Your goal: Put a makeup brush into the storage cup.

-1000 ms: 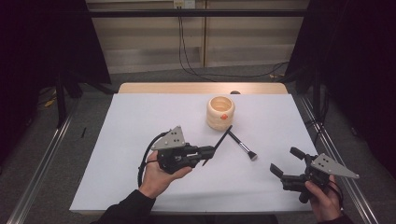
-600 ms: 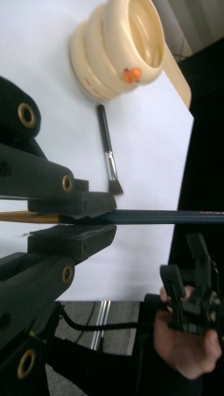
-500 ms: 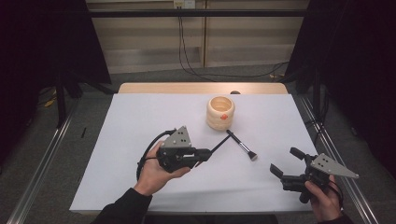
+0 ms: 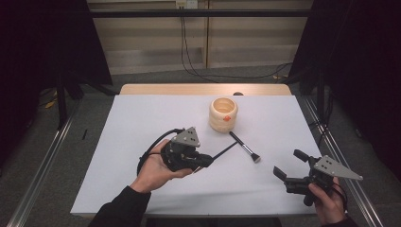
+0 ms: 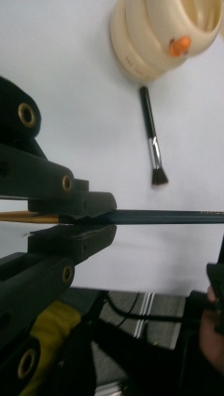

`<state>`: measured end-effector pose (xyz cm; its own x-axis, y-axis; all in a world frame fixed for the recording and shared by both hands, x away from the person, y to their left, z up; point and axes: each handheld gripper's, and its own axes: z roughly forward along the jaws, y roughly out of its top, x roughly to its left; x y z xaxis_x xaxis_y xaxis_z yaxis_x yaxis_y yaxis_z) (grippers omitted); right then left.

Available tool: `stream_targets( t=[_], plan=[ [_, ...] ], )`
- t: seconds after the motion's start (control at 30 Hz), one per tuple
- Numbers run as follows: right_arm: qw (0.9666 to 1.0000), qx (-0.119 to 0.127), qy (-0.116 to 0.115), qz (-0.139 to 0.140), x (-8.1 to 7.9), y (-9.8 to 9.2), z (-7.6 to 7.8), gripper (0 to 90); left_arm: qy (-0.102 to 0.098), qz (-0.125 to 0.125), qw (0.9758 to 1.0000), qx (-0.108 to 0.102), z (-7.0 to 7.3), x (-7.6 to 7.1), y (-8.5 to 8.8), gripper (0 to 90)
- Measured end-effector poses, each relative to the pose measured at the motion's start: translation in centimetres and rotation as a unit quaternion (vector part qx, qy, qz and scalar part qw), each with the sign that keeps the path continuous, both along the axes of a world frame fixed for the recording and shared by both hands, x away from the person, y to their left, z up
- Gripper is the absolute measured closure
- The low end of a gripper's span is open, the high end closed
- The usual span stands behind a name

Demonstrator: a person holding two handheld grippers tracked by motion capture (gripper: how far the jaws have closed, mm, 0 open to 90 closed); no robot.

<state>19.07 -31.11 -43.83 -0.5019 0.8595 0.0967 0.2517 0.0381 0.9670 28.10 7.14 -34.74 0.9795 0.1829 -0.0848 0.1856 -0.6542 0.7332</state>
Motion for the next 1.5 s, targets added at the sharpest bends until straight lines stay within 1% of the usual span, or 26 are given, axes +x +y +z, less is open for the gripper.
stream_targets(
  t=[0.03,0.07,0.2,0.23,0.3,0.33,0.37,0.43,0.5,0.57,0.6,0.63,0.67,0.8,0.87,0.93,0.97,1.0,1.03,1.23,1.27,1.3,1.33,1.37,1.4,1.5],
  plan=[
    [1.0,-0.001,-0.002,-0.001,0.0,0.0,0.0,0.0,0.005,0.0,1.0,-0.002,0.0,0.0,-0.1,83.5],
    [1.0,0.001,-0.001,-0.002,0.0,0.0,0.0,0.0,-0.001,-0.003,1.0,0.007,0.1,0.0,-0.2,83.4],
    [1.0,-0.001,-0.002,0.001,0.0,0.0,0.0,0.0,0.012,-0.005,0.9997,0.022,0.0,0.3,-0.3,83.4],
    [1.0,-0.001,-0.001,-0.001,0.0,0.0,0.0,0.0,0.017,-0.009,0.9992,0.037,-0.1,0.4,-0.4,83.4],
    [1.0,0.001,0.0,-0.001,0.0,0.0,0.0,0.0,0.025,-0.001,0.9987,0.044,-0.6,0.5,-0.5,83.4],
    [1.0,0.001,0.0,-0.001,0.0,0.0,0.0,0.0,0.033,-0.007,0.9978,0.057,-0.8,0.6,-0.6,83.5],
    [1.0,0.001,0.0,-0.001,0.0,0.0,0.0,0.0,0.037,-0.004,0.9977,0.056,-1.3,0.5,-0.7,83.5],
    [1.0,-0.001,0.0,0.001,0.0,0.0,0.0,0.0,0.038,-0.001,0.9969,0.069,-1.5,0.5,-0.8,83.5],
    [1.0,-0.001,0.0,0.001,0.0,0.0,0.0,0.0,0.044,0.001,0.9966,0.07,-1.7,0.5,-0.9,83.5],
    [1.0,-0.001,0.001,0.002,0.0,0.0,0.0,0.0,0.051,-0.003,0.9955,0.079,-1.9,0.4,-1.0,83.5],
    [1.0,0.0,0.001,0.002,0.0,0.0,0.0,0.0,0.054,-0.005,0.9939,0.096,-2.0,0.5,-1.1,83.5],
    [1.0,-0.001,-0.001,0.001,0.0,0.0,0.0,0.0,0.07,-0.005,0.9922,0.103,-2.4,0.4,-1.3,83.5],
    [1.0,0.001,0.002,0.001,0.0,0.0,0.0,0.0,0.066,-0.014,0.9909,0.116,-2.6,0.5,-1.3,83.4],
    [1.0,-0.003,0.0,0.002,0.0,0.0,0.0,0.0,0.073,-0.023,0.9881,0.133,-3.3,0.3,-1.8,83.5],
    [1.0,-0.002,0.001,0.004,0.0,0.0,0.0,0.0,0.072,-0.021,0.988,0.135,-3.4,0.3,-1.9,83.4],
    [1.0,-0.002,0.0,0.006,0.0,0.0,0.0,0.0,0.063,-0.039,0.9877,0.138,-3.4,0.1,-1.9,83.4],
    [1.0,-0.002,0.0,0.004,0.1,0.0,0.0,0.0,0.062,-0.035,0.9883,0.135,-3.5,0.0,-1.9,83.4],
    [1.0,0.001,0.001,0.008,0.0,-0.1,0.0,0.0,0.061,-0.038,0.9873,0.142,-3.5,-0.1,-2.0,83.4],
    [0.9999,0.009,0.002,0.008,0.0,0.0,0.0,0.0,0.061,-0.04,0.9872,0.141,-3.6,-0.1,-1.9,83.5],
    [0.9997,0.017,-0.013,0.014,-0.1,-0.1,0.2,0.0,0.062,-0.035,0.9885,0.133,-3.8,0.0,-1.6,83.4],
    [0.9996,0.014,-0.018,0.015,-0.1,-0.1,0.3,0.0,0.06,-0.036,0.9885,0.134,-3.7,0.0,-1.6,83.4],
    [0.9995,0.013,-0.022,0.018,-0.1,-0.1,0.3,0.0,0.063,-0.027,0.9892,0.129,-3.7,-0.1,-1.6,83.4],
    [0.9994,0.014,-0.026,0.015,-0.1,-0.1,0.3,0.0,0.06,-0.033,0.9887,0.133,-3.7,0.1,-1.5,83.4],
    [0.9994,0.015,-0.029,0.015,-0.2,0.0,0.4,0.0,0.059,-0.031,0.9891,0.131,-3.7,0.1,-1.4,83.4],
    [0.9993,0.009,-0.031,0.018,-0.2,-0.1,0.4,0.0,0.064,-0.025,0.9898,0.125,-3.7,0.0,-1.4,83.4],
    [0.9989,0.013,-0.039,0.022,0.0,0.1,0.6,0.0,0.062,-0.029,0.9896,0.126,-3.8,0.1,-1.3,83.4]
  ],
)
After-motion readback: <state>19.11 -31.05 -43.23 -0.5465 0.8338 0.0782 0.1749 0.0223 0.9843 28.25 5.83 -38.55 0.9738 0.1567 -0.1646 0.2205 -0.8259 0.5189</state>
